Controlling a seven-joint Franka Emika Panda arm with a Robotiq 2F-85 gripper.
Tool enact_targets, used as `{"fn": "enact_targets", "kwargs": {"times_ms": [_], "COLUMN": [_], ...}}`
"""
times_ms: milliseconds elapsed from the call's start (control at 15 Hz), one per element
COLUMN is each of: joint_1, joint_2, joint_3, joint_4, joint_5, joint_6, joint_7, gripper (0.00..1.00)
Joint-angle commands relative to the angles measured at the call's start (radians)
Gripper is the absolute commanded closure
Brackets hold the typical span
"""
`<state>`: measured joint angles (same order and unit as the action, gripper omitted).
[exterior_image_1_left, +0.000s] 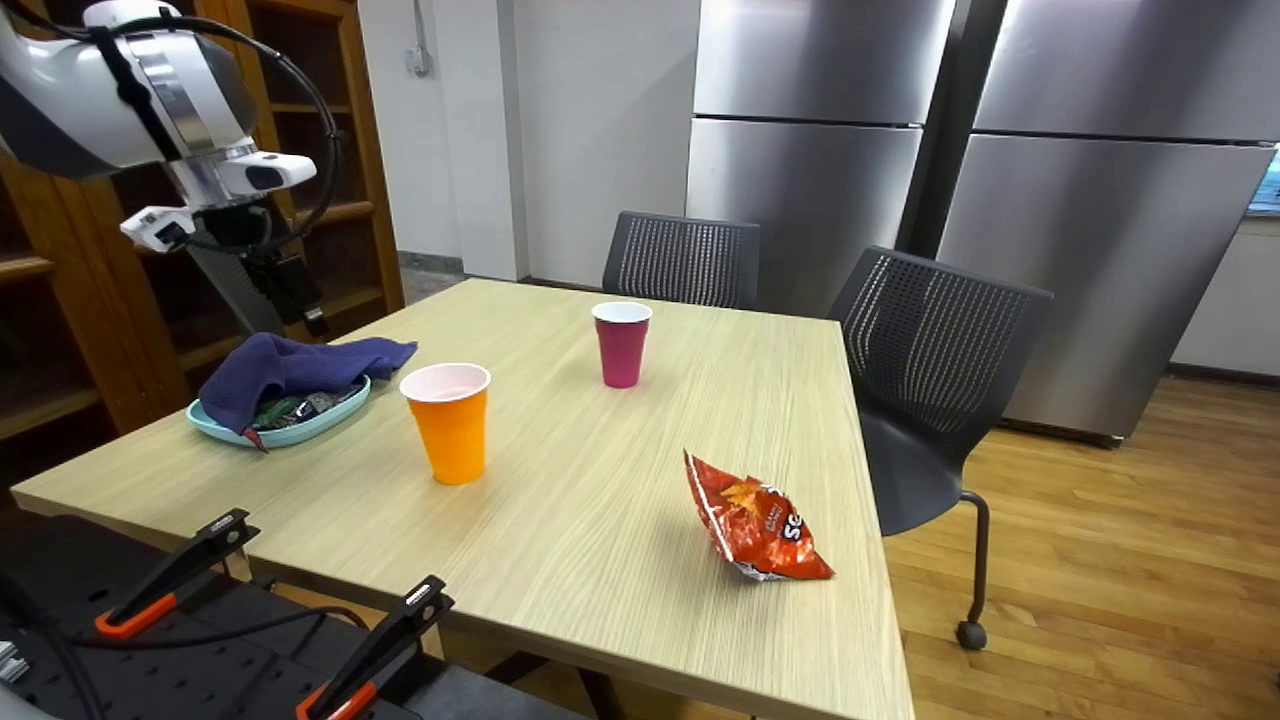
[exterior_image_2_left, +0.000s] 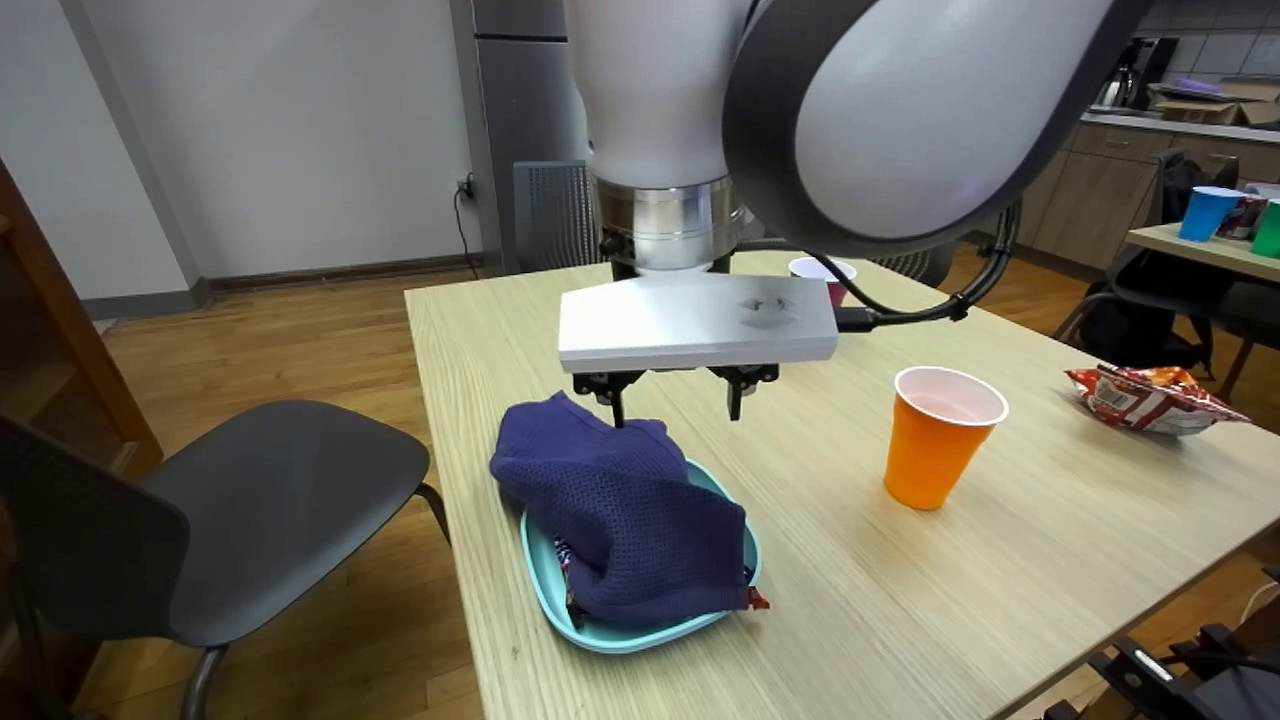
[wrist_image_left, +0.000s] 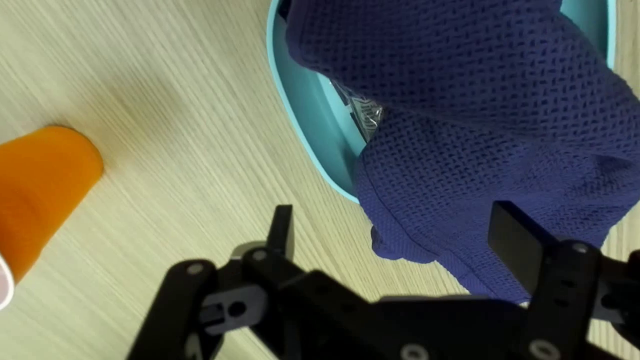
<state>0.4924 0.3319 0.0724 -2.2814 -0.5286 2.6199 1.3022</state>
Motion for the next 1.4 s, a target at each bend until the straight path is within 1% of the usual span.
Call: {"fn": "enact_targets", "kwargs": {"times_ms": [0,333,600,1000,1333], "joint_1": [-0.017,-0.029,-0.003,0.084,0.146], "joint_2": [0.006,0.059,0.105,0.156,0.195], "joint_3": [-0.004,-0.025,-0.059,-0.155,-0.207], "joint_4": [-0.011,-0.015,-0.011,-0.009,0.0], "joint_5": [0.036,0.118,0.175,0.236,0.312], "joint_6": [0.056,0.153,0.247,0.364,0.381], "joint_7": [0.068,0.096,0.096,0.107,0.085], "gripper": [0.0,0.0,0.0,0.0,0.0]}}
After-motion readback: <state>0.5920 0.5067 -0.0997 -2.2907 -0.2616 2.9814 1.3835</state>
